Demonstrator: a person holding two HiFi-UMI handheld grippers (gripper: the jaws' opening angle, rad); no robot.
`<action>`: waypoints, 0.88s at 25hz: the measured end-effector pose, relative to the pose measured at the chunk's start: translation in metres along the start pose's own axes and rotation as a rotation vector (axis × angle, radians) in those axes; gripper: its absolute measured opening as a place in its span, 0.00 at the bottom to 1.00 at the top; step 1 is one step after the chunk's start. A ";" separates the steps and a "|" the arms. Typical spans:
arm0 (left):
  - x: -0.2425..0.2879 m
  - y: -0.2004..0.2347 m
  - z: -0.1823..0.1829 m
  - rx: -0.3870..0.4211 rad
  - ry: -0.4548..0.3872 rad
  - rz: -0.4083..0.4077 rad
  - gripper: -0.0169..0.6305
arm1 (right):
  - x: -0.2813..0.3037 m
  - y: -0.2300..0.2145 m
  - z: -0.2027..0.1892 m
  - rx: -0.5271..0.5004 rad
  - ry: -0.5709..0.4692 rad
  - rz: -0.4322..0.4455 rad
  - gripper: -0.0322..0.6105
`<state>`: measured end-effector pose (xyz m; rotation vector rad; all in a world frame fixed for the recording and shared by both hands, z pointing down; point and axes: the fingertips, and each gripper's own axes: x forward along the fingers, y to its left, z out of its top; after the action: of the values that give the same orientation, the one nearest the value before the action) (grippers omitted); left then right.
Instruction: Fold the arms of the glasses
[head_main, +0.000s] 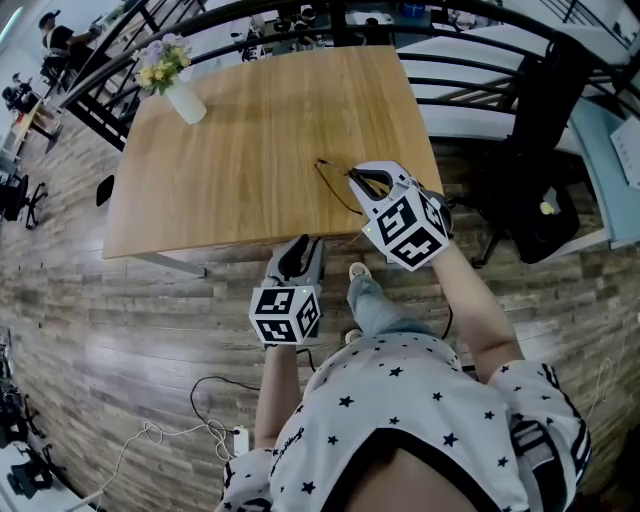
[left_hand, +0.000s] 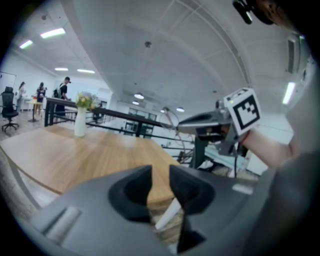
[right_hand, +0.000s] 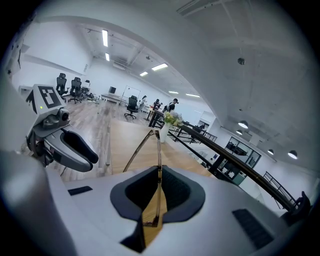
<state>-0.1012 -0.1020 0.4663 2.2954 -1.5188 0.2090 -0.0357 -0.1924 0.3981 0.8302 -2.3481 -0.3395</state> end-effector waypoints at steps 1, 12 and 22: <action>0.000 0.000 -0.002 -0.002 0.003 0.000 0.18 | -0.001 -0.001 0.001 0.000 -0.002 -0.003 0.08; 0.003 -0.010 -0.018 0.005 0.045 -0.023 0.21 | -0.008 -0.007 0.017 -0.004 -0.038 -0.027 0.08; 0.012 -0.016 -0.023 0.008 0.067 -0.032 0.20 | -0.013 -0.010 0.034 -0.015 -0.075 -0.032 0.08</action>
<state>-0.0794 -0.0977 0.4879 2.2932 -1.4502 0.2808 -0.0446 -0.1909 0.3616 0.8632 -2.4009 -0.4077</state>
